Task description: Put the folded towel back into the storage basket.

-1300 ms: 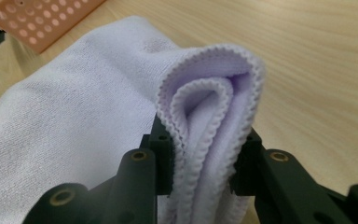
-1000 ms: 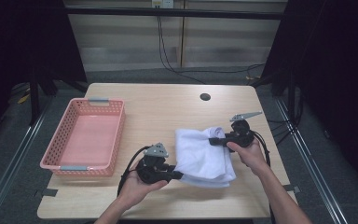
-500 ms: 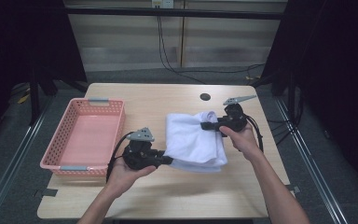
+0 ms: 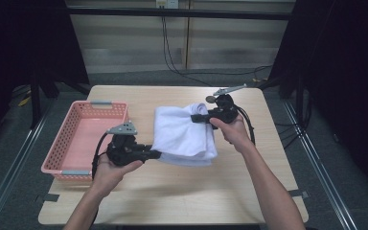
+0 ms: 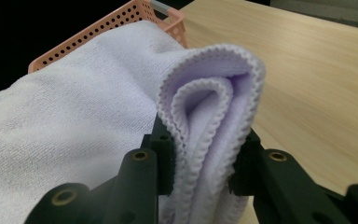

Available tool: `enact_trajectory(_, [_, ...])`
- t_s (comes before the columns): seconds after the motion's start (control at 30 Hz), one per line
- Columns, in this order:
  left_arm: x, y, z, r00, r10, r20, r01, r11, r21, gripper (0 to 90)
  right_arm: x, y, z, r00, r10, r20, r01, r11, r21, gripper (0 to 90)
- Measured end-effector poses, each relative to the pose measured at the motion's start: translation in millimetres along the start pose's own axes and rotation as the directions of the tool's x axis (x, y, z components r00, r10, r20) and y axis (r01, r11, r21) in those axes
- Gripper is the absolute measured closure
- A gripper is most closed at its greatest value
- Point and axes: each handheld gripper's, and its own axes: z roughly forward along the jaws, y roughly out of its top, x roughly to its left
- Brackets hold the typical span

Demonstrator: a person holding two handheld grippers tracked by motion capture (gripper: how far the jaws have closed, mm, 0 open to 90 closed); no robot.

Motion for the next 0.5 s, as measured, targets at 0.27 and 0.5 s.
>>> enact_trajectory(0.27, [14.7, -4.3, -24.0, 0.999, -0.02, -0.041, 0.02, 0.9996, -0.021, 74.1, 7.6, 20.5, 23.7, 0.9996, -0.012, -0.024, 0.012, 1.0, 0.002, 69.1])
enact_trajectory(0.5, [21.2, -11.0, -40.8, 0.9968, -0.031, -0.074, 0.029, 0.999, -0.034, 74.2, 15.9, 39.6, 46.3, 0.9978, -0.036, -0.057, 0.036, 0.999, 0.007, 69.1])
